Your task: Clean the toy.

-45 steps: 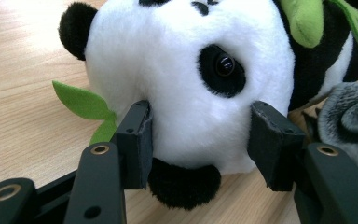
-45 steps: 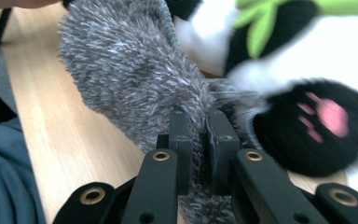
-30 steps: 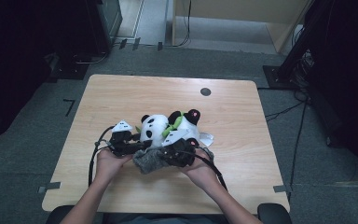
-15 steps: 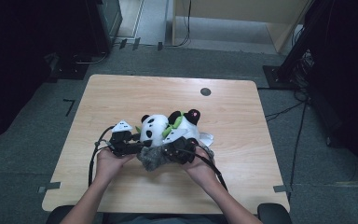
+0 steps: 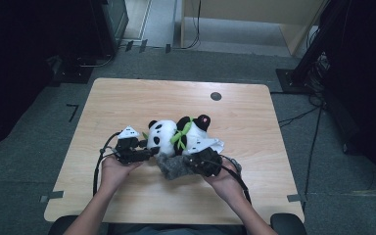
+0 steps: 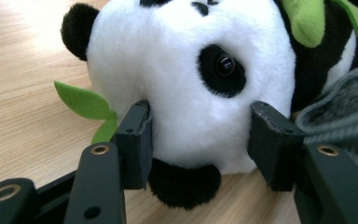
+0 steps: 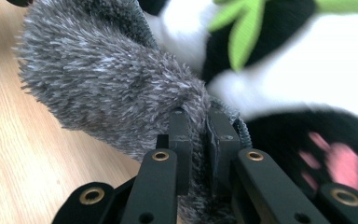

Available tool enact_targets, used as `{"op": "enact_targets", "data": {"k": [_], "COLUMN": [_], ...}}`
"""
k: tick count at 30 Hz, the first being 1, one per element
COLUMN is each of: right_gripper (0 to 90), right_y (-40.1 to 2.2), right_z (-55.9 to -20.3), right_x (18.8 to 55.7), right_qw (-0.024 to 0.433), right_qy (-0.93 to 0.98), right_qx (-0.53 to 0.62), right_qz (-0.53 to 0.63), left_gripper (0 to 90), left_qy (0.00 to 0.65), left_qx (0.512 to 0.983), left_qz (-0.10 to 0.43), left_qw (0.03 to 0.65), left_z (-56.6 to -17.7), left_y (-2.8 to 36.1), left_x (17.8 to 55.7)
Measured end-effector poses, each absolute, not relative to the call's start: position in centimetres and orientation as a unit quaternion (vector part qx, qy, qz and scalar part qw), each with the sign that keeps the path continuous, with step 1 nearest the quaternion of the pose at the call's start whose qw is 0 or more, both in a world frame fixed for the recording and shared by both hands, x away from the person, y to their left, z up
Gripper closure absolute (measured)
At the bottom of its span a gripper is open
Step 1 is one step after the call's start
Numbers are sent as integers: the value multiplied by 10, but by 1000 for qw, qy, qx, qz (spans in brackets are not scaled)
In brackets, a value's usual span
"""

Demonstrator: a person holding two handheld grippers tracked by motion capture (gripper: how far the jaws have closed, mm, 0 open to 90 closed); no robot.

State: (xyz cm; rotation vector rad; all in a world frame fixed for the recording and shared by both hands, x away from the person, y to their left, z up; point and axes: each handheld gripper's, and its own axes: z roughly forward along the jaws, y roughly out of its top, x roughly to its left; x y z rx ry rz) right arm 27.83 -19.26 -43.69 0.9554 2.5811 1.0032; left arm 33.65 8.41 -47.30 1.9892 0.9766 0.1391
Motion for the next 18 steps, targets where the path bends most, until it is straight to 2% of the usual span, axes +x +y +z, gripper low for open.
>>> {"op": "enact_targets", "data": {"k": [18], "right_gripper": [830], "right_y": [-249], "right_z": [-429], "right_x": [265], "right_qw": [110], "right_qy": [864], "right_qx": [363], "right_qz": [332], "left_gripper": [459], "left_qy": [394], "left_qx": [803], "left_qz": [62], "left_qw": [442], "left_z": [-472], "left_y": [83], "left_x": [336]}}
